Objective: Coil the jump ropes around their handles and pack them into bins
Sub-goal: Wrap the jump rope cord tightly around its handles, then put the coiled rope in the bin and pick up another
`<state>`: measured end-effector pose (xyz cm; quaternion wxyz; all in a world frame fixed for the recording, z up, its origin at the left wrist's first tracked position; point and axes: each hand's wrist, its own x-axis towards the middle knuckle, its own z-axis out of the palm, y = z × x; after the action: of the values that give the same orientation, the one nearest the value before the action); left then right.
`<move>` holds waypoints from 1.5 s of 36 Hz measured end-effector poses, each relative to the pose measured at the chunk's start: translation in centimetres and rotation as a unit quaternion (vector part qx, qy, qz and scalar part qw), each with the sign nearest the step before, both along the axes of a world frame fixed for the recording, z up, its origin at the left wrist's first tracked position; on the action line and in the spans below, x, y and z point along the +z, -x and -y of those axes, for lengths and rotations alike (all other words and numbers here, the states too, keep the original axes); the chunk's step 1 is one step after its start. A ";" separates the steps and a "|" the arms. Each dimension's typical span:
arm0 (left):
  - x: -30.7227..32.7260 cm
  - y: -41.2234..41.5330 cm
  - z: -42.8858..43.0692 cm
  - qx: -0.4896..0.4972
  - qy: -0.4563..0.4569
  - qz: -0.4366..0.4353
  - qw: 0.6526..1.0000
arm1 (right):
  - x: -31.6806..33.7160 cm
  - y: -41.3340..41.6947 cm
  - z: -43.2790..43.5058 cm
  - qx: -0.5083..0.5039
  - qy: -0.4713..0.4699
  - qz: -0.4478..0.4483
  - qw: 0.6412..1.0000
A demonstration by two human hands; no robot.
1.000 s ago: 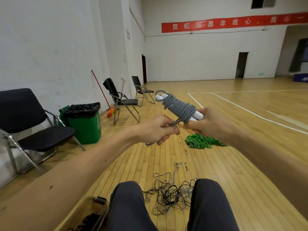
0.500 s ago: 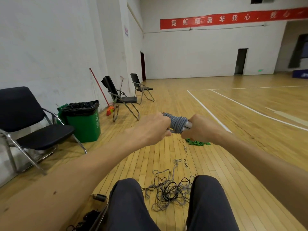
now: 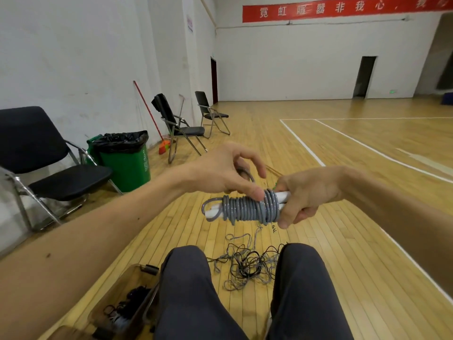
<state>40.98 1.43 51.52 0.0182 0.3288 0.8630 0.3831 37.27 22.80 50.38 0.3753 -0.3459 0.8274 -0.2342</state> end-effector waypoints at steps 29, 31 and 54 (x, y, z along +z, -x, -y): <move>-20.8 7.5 21.7 0.407 -0.480 0.175 0.757 | -17.1 12.5 30.0 -0.125 0.242 0.266 0.925; -22.9 8.4 23.4 0.461 -0.427 0.191 0.754 | -19.2 13.5 31.7 -0.117 0.219 0.270 0.930; -58.2 17.7 26.0 0.558 -0.175 0.645 0.493 | -53.8 22.1 34.4 -0.065 -0.112 0.122 0.984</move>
<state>23.30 -24.59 -6.65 0.2940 -0.5630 0.5298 0.5620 15.14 -11.64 -3.45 0.4937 -0.2157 0.8173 -0.2041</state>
